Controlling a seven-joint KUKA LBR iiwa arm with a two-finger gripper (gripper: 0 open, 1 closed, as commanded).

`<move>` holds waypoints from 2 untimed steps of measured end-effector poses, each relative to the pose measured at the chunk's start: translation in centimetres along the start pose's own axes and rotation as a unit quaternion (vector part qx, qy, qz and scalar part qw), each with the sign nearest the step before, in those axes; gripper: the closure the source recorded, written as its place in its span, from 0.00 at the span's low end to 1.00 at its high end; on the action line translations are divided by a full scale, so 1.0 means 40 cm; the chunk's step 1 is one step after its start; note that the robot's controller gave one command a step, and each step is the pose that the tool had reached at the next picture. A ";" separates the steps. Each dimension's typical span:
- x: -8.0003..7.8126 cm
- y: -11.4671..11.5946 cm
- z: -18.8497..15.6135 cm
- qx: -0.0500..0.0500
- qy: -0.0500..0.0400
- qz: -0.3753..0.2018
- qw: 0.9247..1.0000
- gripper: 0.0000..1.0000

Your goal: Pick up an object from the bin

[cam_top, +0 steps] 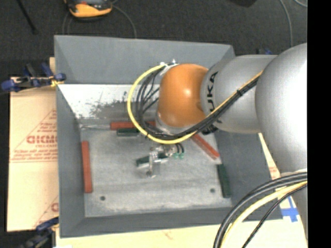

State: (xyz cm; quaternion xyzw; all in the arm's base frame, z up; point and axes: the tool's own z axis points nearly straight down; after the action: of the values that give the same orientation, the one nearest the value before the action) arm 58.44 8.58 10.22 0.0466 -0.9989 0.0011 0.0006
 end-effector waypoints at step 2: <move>0.009 -0.106 0.073 -0.002 -0.003 0.115 0.993 1.00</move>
Offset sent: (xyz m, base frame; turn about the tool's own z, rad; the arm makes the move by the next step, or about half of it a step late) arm 0.0000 0.0000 0.0000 0.0000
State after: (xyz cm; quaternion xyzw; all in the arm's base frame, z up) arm 58.50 4.31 7.29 -0.0686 -0.9976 -0.0012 -0.0027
